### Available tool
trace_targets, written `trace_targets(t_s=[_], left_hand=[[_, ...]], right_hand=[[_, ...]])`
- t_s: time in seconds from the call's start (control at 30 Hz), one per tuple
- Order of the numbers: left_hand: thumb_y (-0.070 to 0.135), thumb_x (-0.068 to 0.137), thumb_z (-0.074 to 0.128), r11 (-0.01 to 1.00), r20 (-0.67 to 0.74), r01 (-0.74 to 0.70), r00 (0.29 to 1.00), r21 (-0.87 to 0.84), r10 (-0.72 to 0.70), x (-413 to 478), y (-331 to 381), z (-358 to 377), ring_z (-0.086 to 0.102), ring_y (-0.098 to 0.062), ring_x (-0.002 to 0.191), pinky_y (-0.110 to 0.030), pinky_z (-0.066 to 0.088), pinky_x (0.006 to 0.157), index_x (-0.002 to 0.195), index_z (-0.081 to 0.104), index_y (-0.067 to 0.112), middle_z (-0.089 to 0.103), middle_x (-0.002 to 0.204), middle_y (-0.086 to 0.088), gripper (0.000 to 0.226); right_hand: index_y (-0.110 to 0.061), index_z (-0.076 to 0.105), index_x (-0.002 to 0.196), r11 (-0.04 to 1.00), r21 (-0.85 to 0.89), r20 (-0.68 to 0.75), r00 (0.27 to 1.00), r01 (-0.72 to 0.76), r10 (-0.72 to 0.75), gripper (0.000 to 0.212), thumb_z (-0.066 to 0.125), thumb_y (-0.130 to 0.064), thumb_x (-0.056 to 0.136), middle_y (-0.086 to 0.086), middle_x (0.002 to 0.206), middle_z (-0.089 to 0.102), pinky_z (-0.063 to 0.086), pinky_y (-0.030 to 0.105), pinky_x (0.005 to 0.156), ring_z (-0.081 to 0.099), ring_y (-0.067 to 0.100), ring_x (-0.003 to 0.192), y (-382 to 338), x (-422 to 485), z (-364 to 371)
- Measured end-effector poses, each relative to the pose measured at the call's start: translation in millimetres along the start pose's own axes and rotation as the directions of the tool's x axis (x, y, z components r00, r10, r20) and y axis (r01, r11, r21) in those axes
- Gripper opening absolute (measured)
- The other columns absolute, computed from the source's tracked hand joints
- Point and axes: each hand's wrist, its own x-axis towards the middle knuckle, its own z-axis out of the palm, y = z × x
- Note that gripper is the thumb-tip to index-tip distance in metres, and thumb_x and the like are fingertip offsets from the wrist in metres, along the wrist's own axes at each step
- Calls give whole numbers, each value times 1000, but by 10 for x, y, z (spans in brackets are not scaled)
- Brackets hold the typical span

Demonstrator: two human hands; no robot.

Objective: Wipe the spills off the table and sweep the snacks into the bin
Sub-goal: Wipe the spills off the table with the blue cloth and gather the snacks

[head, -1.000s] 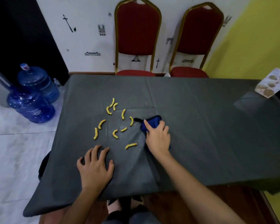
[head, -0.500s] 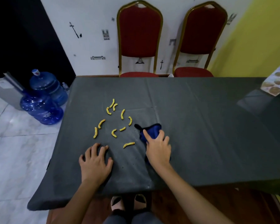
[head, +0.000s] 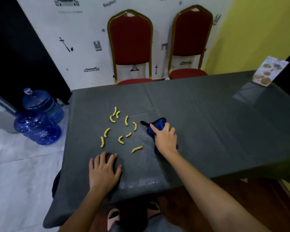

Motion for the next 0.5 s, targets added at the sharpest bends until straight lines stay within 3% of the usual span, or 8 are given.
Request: trace_targets(t_s=[0.07, 0.13, 0.23, 0.33, 0.5], left_hand=[[56, 77, 36, 998, 6, -61, 998, -8, 61, -4, -116, -2, 53, -33, 109, -56, 27, 102, 113, 64, 25, 58, 114, -8, 55], [54, 79, 36, 990, 4, -132, 991, -58, 132, 49, -208, -41, 56, -30, 111, -60, 30, 101, 115, 62, 25, 57, 115, -6, 53], [50, 80, 37, 962, 24, -264, 964, -77, 266, 141, -364, -103, 56, -29, 114, -63, 35, 98, 118, 60, 28, 58, 116, -3, 50], [51, 81, 39, 951, 39, -301, 952, -76, 304, 182, -512, -107, 51, -31, 119, -65, 35, 96, 122, 57, 30, 57, 119, -4, 49], [52, 81, 38, 939, 56, -335, 939, -76, 339, 191, -573, -122, 48, -32, 118, -61, 39, 92, 124, 56, 29, 56, 121, -6, 52]], right_hand=[[-50, 28, 143, 1000, 14, -10, 1000, -15, 16, 58, 47, -19, 97, 13, 136, 36, 45, 40, 80, 44, 33, 104, 79, -349, 75], [-53, 31, 141, 997, 6, -17, 997, -75, 75, 55, 49, -25, 96, 12, 136, 38, 47, 42, 79, 46, 33, 104, 226, -615, 77], [-52, 33, 141, 957, 72, -30, 959, -280, 282, 51, 48, -33, 97, 13, 138, 35, 48, 44, 84, 43, 35, 111, 433, -680, -13], [-48, 34, 143, 887, 120, -10, 893, -445, 450, 50, 47, -32, 98, 16, 138, 30, 46, 46, 88, 40, 37, 113, 398, -588, -64], [-46, 31, 144, 859, 60, -12, 860, -508, 509, 57, 50, -25, 95, 20, 140, 30, 45, 44, 86, 42, 39, 107, -109, -821, 24]])
